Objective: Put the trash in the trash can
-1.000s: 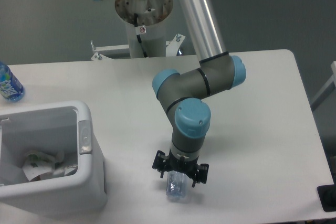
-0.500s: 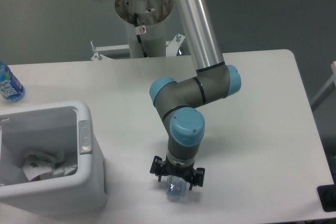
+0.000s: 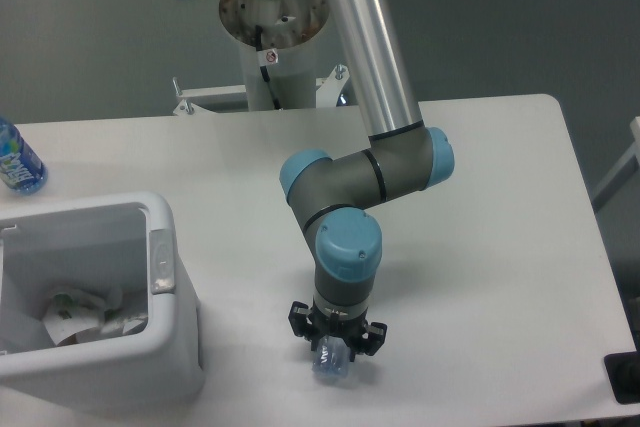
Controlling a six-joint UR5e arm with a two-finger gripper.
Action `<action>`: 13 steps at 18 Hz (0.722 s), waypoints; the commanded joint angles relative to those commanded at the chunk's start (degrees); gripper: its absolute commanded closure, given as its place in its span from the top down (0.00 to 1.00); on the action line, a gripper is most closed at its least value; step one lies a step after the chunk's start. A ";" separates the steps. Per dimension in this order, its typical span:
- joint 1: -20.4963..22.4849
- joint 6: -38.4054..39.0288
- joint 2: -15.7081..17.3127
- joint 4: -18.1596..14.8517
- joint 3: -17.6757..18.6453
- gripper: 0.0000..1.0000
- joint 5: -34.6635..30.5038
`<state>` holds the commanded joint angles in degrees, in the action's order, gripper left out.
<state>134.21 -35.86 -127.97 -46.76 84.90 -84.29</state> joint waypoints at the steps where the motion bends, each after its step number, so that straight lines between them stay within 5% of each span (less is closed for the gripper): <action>1: 0.00 -0.09 0.18 0.00 -0.09 0.59 0.00; 5: 0.09 -0.26 1.58 -0.09 -0.18 0.58 0.44; 9: 2.45 2.79 8.16 -0.09 -2.45 0.58 9.01; 13: 4.66 17.98 11.25 -0.09 -12.10 0.58 21.44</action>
<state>138.87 -17.88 -116.72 -46.85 72.80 -62.85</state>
